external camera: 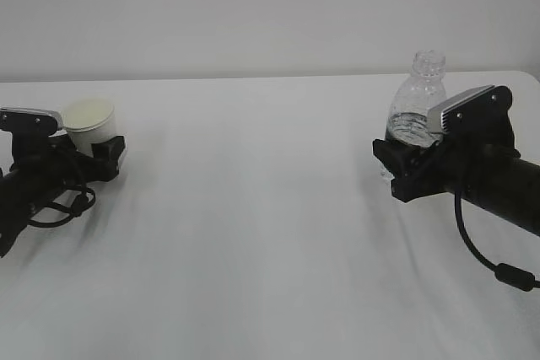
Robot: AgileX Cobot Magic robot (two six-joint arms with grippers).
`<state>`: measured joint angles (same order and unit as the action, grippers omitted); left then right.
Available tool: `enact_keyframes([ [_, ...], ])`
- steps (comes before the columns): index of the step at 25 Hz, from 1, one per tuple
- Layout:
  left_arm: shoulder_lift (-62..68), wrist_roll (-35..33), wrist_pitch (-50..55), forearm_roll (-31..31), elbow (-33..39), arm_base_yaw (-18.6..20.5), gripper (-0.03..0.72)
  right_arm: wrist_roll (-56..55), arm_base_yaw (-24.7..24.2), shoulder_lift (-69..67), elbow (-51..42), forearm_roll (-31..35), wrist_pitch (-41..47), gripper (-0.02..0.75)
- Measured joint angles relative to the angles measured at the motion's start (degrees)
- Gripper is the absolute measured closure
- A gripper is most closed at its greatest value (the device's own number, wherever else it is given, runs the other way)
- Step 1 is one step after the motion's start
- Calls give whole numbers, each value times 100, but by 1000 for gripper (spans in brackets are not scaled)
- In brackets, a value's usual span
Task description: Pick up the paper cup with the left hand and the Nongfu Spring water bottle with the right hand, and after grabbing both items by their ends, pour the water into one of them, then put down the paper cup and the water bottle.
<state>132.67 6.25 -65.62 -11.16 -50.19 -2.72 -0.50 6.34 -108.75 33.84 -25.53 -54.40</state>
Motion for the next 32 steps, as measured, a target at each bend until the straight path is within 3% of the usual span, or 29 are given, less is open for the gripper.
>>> enact_keyframes([
  [10, 72, 8, 0, 0, -217, 0, 101, 0, 0, 0, 0, 0, 8, 278],
  [19, 72, 8, 0, -12, -230, 0, 181, 0, 0, 0, 0, 0, 8, 277],
  [32, -595, 138, 10, -886, 173, 0, 183, 0, 0, 0, 0, 0, 27, 278],
])
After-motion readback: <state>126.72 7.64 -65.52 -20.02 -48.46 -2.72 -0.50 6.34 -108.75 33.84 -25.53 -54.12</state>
